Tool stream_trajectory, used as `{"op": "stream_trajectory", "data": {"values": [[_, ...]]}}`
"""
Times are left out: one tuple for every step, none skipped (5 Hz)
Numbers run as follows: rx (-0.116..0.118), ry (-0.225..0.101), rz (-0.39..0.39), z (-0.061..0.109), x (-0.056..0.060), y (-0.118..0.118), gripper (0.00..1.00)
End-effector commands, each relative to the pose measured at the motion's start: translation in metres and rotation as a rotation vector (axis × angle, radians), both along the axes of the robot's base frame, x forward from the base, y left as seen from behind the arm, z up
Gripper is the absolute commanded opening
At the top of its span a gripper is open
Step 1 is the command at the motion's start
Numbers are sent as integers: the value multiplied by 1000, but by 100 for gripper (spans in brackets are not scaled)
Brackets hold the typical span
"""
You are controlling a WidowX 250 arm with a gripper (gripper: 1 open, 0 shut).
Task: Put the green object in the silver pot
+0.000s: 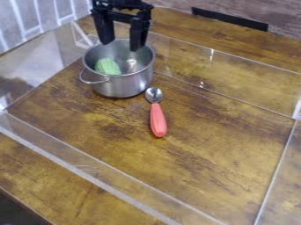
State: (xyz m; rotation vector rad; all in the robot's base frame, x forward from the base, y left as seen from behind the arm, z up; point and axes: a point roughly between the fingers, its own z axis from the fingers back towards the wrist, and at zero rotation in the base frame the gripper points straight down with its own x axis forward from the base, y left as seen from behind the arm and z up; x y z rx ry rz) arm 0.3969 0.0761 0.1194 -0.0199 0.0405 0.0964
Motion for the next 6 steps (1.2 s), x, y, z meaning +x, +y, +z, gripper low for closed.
{"op": "stream_trajectory", "data": {"values": [[-3,-56,51,20,10,-2,100],[-20,-52,76,21,17,-14,100],[-36,-57,105,22,13,-15,100],[-59,-66,131,27,7,-13,100],[-85,-90,139,37,6,-21,100],[-108,-117,141,48,6,-29,100]]}}
